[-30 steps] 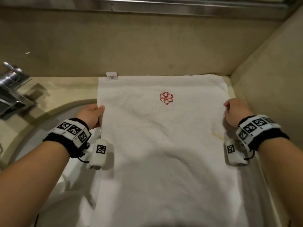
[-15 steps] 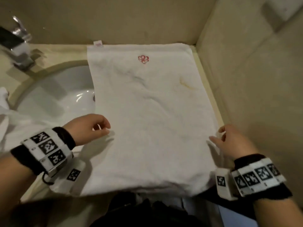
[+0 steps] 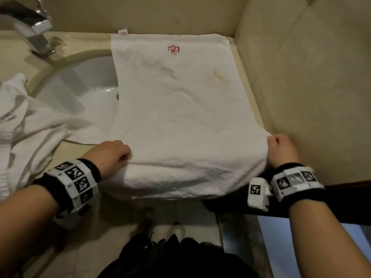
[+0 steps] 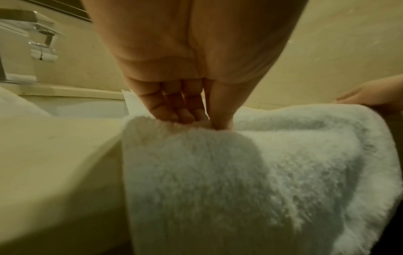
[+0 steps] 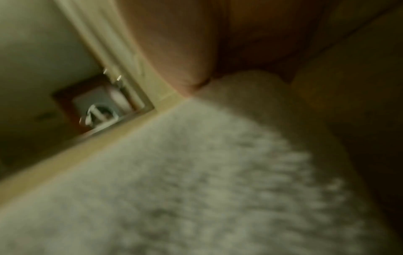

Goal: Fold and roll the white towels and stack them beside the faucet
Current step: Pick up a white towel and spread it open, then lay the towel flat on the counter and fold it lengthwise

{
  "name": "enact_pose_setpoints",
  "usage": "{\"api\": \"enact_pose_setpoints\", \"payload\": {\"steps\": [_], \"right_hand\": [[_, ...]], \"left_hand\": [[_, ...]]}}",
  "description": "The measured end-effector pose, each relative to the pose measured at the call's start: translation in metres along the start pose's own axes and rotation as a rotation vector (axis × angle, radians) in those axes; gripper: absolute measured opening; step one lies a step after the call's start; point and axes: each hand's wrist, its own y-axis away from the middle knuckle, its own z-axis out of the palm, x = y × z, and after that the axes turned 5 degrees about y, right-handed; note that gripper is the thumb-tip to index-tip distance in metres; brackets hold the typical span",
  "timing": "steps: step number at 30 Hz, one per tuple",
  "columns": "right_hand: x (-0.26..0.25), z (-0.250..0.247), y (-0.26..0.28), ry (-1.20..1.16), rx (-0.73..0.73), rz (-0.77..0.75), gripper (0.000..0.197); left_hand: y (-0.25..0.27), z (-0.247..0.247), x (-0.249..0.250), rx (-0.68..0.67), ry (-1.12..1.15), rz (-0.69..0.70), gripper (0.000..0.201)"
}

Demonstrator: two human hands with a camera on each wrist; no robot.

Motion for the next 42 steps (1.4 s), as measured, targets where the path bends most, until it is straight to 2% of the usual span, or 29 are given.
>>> {"api": "enact_pose_setpoints", "payload": {"steps": [3,5,7,12,15,21,24,27,29,33,34,36,39,40,42], "right_hand": [[-0.003,0.006,0.004,0.081,-0.071,0.008,0.033],[0.004,0.01,0.009,0.057,-0.13,0.002,0.032],[0.014,0.012,0.016,0.079,-0.167,-0.005,0.03],[0.009,0.011,0.015,0.188,-0.047,0.059,0.013],[-0.003,0.012,0.015,0.277,-0.004,0.02,0.006],[-0.005,0.013,0.035,0.42,0.066,-0.004,0.02],[-0.021,0.014,0.058,0.393,0.097,-0.176,0.02],[-0.058,0.029,0.101,0.2,-0.138,-0.397,0.014],[-0.088,0.049,0.139,0.079,-0.309,-0.476,0.011],[-0.141,0.101,0.203,-0.13,-0.639,-0.434,0.013],[-0.152,0.116,0.215,-0.168,-0.668,-0.4,0.011],[-0.165,0.141,0.23,-0.149,-0.586,-0.362,0.021],[-0.183,0.173,0.247,-0.093,-0.254,-0.221,0.049],[-0.187,0.18,0.25,-0.07,-0.173,-0.18,0.053],[-0.194,0.189,0.255,-0.051,-0.083,-0.124,0.047]], "left_hand": [[0.006,-0.001,-0.002,0.03,0.034,0.008,0.023],[0.015,-0.001,-0.006,0.016,-0.038,-0.027,0.042],[0.024,-0.001,-0.011,0.014,-0.112,-0.072,0.051],[0.029,0.0,-0.014,-0.032,-0.031,-0.018,0.034],[0.024,0.002,-0.007,-0.059,-0.022,0.027,0.029],[0.03,-0.001,-0.018,-0.088,-0.055,0.173,0.04],[0.032,-0.004,-0.03,-0.143,-0.24,0.315,0.046],[0.02,-0.009,-0.03,-0.214,-0.386,0.454,0.042],[0.01,-0.012,-0.03,-0.252,-0.432,0.538,0.034],[-0.009,-0.017,-0.03,-0.277,-0.401,0.622,0.028],[-0.013,-0.02,-0.03,-0.269,-0.339,0.614,0.027],[-0.019,-0.027,-0.025,-0.239,-0.188,0.574,0.023],[-0.027,-0.035,-0.021,-0.201,-0.068,0.584,0.021],[-0.029,-0.036,-0.02,-0.196,-0.046,0.581,0.023],[-0.03,-0.038,-0.018,-0.221,-0.001,0.589,0.029]]}}
